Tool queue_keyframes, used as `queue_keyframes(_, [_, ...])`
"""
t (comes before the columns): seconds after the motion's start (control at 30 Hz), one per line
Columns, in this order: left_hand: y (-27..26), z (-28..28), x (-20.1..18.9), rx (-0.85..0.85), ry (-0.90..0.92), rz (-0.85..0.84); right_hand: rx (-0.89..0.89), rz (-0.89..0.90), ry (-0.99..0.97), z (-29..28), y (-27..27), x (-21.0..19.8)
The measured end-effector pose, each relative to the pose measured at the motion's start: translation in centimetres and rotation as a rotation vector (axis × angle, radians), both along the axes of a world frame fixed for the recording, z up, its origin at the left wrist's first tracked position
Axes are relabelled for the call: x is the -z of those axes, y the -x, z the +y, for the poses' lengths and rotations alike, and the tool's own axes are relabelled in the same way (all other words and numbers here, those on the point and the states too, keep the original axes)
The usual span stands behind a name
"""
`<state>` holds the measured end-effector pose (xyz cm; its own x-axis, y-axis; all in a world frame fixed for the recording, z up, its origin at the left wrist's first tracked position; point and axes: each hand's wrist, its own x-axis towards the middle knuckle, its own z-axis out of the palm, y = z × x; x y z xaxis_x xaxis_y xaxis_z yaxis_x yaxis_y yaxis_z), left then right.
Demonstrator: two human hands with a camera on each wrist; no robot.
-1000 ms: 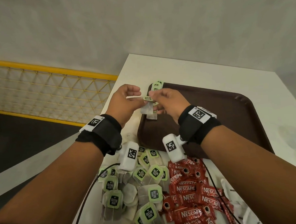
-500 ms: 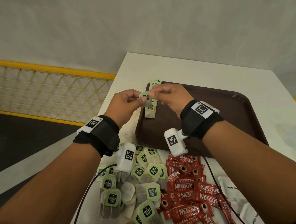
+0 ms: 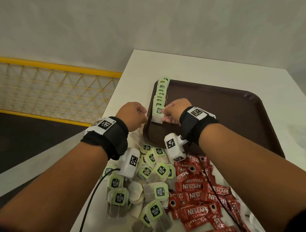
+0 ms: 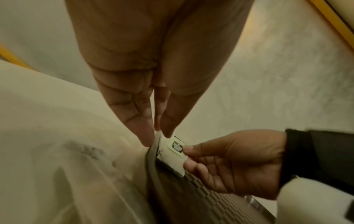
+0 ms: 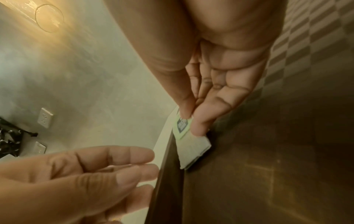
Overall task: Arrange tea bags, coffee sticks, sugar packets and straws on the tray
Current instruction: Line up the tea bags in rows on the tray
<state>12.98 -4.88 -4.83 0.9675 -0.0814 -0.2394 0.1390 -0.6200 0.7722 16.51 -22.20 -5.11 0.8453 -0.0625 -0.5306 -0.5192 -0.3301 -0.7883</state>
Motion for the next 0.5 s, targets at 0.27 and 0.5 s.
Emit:
queue_keyframes(0.27, [0.8,0.1,-0.5,0.027,-0.039,-0.006,-0.013,-0.059,0.022,0.1,-0.9,1.0])
queue_keyframes(0.5, [3.7,3.2,-2.7,0.064,-0.028,-0.024,-0.098,-0.011,0.149,0.2,1.3,-1.0])
